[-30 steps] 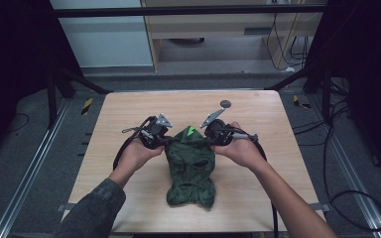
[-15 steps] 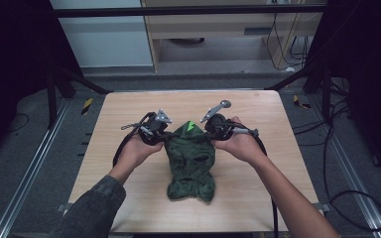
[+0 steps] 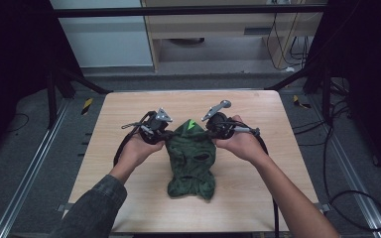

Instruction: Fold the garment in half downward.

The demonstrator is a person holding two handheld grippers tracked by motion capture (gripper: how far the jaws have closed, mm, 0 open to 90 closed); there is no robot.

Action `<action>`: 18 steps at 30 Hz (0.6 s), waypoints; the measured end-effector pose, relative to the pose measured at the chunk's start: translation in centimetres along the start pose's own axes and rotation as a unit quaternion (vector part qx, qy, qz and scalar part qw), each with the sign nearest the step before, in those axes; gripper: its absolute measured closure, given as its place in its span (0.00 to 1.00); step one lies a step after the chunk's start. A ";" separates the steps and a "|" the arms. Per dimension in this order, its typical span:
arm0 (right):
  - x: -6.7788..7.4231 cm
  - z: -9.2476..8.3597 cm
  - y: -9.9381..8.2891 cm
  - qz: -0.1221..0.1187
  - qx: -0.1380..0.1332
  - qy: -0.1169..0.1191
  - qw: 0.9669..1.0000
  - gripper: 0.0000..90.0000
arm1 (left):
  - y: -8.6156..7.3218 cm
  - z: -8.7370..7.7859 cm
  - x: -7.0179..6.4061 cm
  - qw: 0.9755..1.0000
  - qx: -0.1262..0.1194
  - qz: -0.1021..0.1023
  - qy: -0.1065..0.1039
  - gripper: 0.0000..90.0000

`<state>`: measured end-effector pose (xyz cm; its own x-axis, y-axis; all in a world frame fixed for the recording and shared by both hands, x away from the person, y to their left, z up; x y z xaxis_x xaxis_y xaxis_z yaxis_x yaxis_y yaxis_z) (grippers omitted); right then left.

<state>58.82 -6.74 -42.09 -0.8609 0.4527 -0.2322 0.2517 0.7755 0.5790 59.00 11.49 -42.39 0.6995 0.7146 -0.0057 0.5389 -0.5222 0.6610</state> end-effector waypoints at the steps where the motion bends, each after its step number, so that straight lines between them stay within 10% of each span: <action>1: -0.1 0.0 0.1 0.001 -0.002 -0.002 1.000 0.95 | 0.1 -0.1 0.1 1.000 -0.001 -0.001 -0.002 0.98; 18: -0.6 0.4 0.5 -0.003 0.004 -0.009 1.000 0.95 | 0.6 0.2 0.8 1.000 -0.005 -0.013 0.002 0.98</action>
<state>59.63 -6.38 -41.98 -0.8541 0.4559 -0.2501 0.2504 0.7821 0.5706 59.98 11.71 -42.12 0.6837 0.7294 -0.0208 0.5526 -0.4989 0.6676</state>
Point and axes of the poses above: each handheld gripper's, and its own axes: z roughly forward along the jaws, y roughly out of its top, x roughly to its left, the point moved 6 cm from there along z, roughly forward along the jaws, and after that the axes turned 10 degrees about -z, right-handed, at the moved point
